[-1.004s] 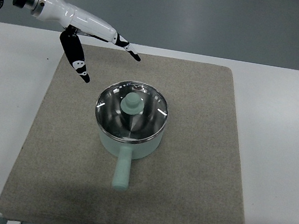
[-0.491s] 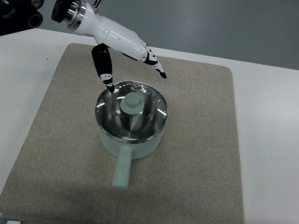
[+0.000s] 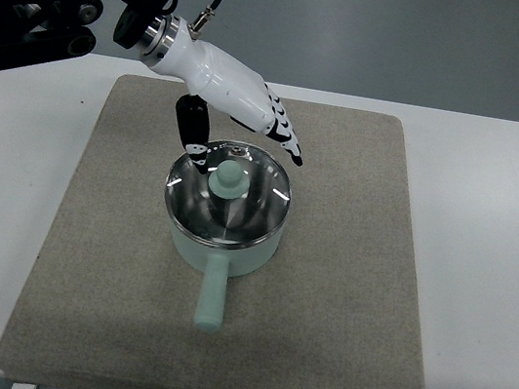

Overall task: Place lid left of pot with left hand
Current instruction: 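Lower the left hand onto the glass lid's mint-green knob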

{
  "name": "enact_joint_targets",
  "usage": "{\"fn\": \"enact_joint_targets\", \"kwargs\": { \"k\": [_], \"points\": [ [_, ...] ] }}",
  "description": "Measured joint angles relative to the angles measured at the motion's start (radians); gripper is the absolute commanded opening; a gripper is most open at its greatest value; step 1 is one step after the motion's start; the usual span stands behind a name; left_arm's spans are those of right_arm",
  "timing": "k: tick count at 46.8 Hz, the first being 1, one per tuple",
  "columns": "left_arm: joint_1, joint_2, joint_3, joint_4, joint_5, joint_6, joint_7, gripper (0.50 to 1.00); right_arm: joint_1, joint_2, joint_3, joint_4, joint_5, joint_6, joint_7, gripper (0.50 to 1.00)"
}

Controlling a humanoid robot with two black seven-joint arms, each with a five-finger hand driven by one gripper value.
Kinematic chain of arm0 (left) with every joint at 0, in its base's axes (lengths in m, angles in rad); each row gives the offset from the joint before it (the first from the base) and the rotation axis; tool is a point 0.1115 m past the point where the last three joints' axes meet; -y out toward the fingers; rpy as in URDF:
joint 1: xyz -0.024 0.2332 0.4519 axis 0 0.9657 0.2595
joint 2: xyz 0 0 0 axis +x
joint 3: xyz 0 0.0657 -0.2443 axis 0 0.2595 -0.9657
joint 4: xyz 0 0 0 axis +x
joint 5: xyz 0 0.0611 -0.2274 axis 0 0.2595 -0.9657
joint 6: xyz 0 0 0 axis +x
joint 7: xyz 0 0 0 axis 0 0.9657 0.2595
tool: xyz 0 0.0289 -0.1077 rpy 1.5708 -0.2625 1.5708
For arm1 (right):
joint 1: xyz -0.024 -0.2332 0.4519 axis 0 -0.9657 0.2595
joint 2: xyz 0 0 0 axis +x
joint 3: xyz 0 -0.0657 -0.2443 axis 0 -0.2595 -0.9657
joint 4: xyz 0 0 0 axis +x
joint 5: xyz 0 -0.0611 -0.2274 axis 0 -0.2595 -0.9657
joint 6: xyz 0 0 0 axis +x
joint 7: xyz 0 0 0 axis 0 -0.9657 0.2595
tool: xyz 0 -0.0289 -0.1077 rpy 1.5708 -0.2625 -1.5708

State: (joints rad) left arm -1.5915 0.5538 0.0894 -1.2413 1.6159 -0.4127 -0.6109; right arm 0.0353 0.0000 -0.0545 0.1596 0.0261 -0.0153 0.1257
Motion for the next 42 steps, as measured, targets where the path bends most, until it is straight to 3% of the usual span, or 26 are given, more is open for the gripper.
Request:
{"fn": "enact_joint_targets", "kwargs": {
  "k": [13,42],
  "points": [
    [0.000,0.005,0.001,-0.039,0.110,-0.045,0.000,0.996,0.000,0.000,0.000,0.000,0.000,0.000,0.000,0.924],
    [0.001,0.000,-0.007,-0.012,0.110,-0.048,0.000,0.996,0.000,0.000,0.000,0.000,0.000,0.000,0.000,0.924]
  ]
}}
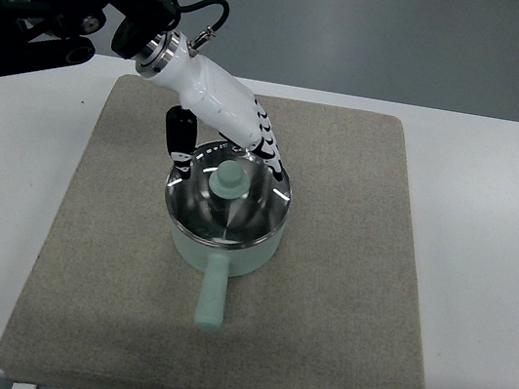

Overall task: Place lid left of pot with left hand
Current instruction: 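Lower the left hand onto the glass lid's mint-green knob, then close the left hand's fingers around the lid knob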

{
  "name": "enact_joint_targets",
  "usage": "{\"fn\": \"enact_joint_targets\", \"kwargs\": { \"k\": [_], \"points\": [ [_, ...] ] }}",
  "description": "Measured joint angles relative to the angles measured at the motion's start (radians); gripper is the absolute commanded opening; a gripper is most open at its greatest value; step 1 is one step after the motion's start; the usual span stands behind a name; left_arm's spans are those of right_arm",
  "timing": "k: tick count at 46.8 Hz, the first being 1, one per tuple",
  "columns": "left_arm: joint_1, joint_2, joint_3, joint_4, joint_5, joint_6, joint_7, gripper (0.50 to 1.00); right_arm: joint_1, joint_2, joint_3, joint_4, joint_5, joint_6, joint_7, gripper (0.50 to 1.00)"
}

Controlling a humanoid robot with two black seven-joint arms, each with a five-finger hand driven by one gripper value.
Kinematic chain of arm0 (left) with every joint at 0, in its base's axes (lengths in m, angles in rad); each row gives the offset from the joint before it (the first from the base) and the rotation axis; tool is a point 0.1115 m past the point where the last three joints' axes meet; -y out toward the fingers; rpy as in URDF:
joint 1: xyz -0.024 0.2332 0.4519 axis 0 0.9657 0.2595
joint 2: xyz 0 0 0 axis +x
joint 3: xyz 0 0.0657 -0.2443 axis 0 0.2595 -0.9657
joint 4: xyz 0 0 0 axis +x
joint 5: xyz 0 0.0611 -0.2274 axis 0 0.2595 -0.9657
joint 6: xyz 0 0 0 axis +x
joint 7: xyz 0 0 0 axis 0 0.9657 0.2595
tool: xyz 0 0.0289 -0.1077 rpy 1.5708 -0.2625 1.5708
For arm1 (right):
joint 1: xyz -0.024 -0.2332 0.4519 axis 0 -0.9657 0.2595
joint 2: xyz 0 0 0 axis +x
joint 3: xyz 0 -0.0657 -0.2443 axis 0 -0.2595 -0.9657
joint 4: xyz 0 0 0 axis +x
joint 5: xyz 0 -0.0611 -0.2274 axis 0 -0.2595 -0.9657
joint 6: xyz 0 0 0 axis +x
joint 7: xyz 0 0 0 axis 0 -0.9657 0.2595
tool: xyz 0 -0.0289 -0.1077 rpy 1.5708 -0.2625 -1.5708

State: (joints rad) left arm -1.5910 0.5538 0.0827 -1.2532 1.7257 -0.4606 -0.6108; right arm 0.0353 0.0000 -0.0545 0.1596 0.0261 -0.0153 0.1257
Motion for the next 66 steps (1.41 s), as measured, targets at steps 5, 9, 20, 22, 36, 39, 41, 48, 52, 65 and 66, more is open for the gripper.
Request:
{"fn": "enact_joint_targets", "kwargs": {
  "k": [5,9,20,22,36,39,41,48,52,65,66],
  "points": [
    [0.002,-0.002,-0.003,0.009,0.000,0.008,0.000,0.996,0.000,0.000,0.000,0.000,0.000,0.000,0.000,0.924],
    [0.002,-0.003,-0.005,0.012,-0.006,0.009,0.000,0.996,0.000,0.000,0.000,0.000,0.000,0.000,0.000,0.924],
    [0.005,-0.003,-0.008,0.012,-0.012,0.011,0.000,0.984,0.000,0.000,0.000,0.000,0.000,0.000,0.000,0.924],
    [0.006,-0.003,-0.008,0.012,-0.011,0.011,0.000,0.975,0.000,0.000,0.000,0.000,0.000,0.000,0.000,0.924],
    [0.009,-0.032,-0.009,0.018,-0.014,0.063,0.000,0.984,0.000,0.000,0.000,0.000,0.000,0.000,0.000,0.924],
    [0.010,-0.033,-0.009,0.020,-0.014,0.072,0.000,0.984,0.000,0.000,0.000,0.000,0.000,0.000,0.000,0.924],
    [0.015,-0.033,-0.009,0.020,-0.014,0.074,0.000,0.984,0.000,0.000,0.000,0.000,0.000,0.000,0.000,0.924],
    [0.025,-0.034,-0.012,0.020,-0.015,0.078,0.000,0.984,0.000,0.000,0.000,0.000,0.000,0.000,0.000,0.924],
    [0.035,-0.034,-0.012,0.020,-0.015,0.082,0.000,0.984,0.000,0.000,0.000,0.000,0.000,0.000,0.000,0.924],
    [0.039,-0.033,-0.012,0.023,-0.015,0.112,0.000,0.984,0.000,0.000,0.000,0.000,0.000,0.000,0.000,0.924],
    [0.039,-0.033,-0.012,0.023,-0.015,0.112,0.000,0.984,0.000,0.000,0.000,0.000,0.000,0.000,0.000,0.924]
  ]
}}
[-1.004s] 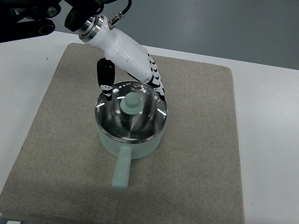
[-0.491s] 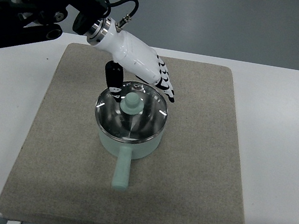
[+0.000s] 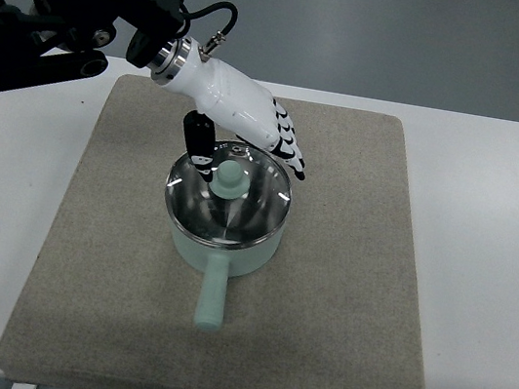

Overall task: Place lid left of pot with left hand
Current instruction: 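Close the left hand's fingers around the lid knob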

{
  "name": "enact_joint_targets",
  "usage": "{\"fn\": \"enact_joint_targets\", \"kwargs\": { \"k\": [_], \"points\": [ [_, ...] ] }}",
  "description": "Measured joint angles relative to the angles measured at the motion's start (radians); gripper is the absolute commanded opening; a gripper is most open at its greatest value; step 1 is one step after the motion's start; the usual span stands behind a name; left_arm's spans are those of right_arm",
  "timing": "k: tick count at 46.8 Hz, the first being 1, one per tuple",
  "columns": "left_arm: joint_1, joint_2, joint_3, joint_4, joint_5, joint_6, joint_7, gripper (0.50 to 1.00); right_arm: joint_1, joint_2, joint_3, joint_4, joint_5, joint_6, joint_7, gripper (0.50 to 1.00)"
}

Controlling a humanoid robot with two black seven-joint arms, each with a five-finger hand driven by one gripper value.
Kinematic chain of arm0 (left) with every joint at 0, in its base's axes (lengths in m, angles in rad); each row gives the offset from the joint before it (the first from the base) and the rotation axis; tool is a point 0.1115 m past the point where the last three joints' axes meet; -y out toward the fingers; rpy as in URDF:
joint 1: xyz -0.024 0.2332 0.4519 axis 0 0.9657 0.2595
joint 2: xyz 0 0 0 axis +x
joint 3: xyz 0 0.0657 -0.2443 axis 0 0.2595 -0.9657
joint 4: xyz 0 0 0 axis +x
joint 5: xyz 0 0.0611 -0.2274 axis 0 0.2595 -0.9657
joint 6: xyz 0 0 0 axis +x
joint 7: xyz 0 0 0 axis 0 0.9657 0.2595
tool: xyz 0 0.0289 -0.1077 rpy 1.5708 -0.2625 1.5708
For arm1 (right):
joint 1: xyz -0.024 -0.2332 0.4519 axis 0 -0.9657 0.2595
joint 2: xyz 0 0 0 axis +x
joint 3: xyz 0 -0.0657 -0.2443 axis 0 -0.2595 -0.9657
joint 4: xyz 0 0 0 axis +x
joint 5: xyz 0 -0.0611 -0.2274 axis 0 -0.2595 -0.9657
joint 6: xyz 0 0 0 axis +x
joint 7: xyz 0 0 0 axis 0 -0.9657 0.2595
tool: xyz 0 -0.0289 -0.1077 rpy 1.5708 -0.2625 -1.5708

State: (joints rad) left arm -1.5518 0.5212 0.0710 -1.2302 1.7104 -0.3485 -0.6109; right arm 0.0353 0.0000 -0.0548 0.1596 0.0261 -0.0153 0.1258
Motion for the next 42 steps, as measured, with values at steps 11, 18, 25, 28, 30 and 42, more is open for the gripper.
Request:
{"fn": "enact_joint_targets", "kwargs": {
  "k": [11,18,25,28,30,42],
  "points": [
    [0.002,0.000,0.002,-0.003,0.006,-0.001,0.000,0.926,0.000,0.000,0.001,0.000,0.000,0.000,0.000,0.924],
    [0.001,0.000,0.002,-0.005,0.009,0.000,0.000,0.872,0.000,0.000,0.000,0.000,0.000,0.000,0.000,0.924],
    [0.001,0.000,0.002,-0.004,0.013,0.000,0.000,0.795,0.000,0.000,0.001,0.000,0.000,0.000,0.000,0.924],
    [0.000,0.000,0.002,-0.003,0.014,0.000,0.000,0.752,0.000,0.000,0.000,0.000,0.000,0.000,0.000,0.924],
    [0.000,0.001,0.002,-0.002,0.014,0.000,0.000,0.737,0.000,0.000,0.000,0.000,0.000,0.000,0.000,0.924],
    [0.000,0.002,0.001,-0.004,0.011,0.000,0.000,0.632,0.000,0.000,0.000,0.000,0.000,0.000,0.000,0.924]
  ]
}}
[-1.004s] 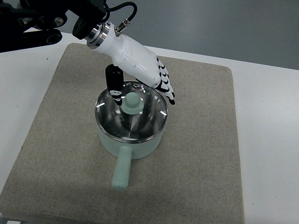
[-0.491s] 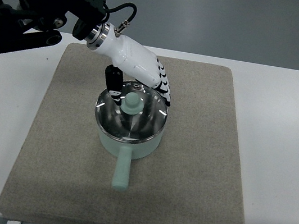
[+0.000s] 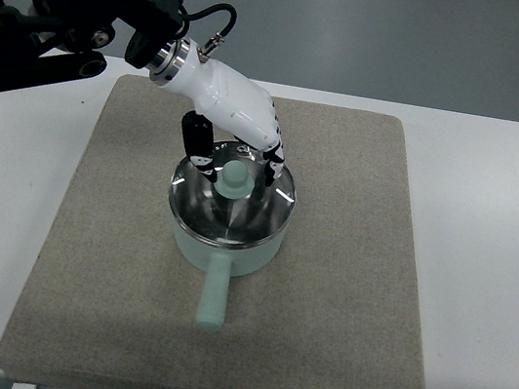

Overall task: Place lid left of pot with left hand
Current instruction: 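Close the left hand's fingers around the lid knob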

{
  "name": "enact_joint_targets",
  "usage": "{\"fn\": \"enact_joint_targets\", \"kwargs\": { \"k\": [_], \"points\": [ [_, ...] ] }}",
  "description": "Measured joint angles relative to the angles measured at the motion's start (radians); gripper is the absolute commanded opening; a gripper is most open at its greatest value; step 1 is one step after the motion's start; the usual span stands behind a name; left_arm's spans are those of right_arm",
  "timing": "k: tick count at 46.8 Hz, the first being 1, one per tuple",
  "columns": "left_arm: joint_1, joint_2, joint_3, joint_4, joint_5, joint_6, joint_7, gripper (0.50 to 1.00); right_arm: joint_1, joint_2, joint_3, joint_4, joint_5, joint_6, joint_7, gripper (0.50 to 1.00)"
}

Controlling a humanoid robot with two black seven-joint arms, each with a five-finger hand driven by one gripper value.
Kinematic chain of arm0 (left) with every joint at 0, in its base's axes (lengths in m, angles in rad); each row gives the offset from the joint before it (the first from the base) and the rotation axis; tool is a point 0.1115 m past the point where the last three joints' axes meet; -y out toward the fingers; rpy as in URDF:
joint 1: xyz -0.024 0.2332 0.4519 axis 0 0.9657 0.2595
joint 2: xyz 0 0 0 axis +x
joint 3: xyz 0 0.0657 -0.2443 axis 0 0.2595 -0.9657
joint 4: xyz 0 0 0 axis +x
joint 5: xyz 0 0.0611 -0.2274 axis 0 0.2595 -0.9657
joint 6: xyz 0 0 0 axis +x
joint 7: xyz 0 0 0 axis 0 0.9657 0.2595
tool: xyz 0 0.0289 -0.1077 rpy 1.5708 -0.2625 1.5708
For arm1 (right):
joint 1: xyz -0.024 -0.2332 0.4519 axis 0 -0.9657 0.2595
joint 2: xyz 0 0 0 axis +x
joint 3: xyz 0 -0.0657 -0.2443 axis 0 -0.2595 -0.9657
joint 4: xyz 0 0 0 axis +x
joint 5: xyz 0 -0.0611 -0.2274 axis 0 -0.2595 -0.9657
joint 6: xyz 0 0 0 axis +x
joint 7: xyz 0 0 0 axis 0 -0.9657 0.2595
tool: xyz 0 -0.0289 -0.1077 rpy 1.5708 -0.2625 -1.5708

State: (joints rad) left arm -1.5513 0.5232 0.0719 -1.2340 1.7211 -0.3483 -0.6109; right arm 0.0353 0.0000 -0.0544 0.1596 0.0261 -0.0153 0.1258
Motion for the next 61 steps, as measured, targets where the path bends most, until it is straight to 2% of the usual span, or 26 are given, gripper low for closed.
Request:
{"fn": "enact_joint_targets", "kwargs": {
  "k": [3,5,61],
  "points": [
    [0.000,0.000,-0.001,0.000,0.000,0.000,0.000,0.587,0.000,0.000,0.000,0.000,0.000,0.000,0.000,0.924],
    [0.000,0.000,-0.001,0.000,-0.001,0.000,0.000,0.500,0.000,0.000,0.000,0.000,0.000,0.000,0.000,0.924],
    [0.002,0.035,-0.052,0.000,-0.038,-0.004,0.000,0.500,0.000,0.000,0.000,0.000,0.000,0.000,0.000,0.924]
  ]
}}
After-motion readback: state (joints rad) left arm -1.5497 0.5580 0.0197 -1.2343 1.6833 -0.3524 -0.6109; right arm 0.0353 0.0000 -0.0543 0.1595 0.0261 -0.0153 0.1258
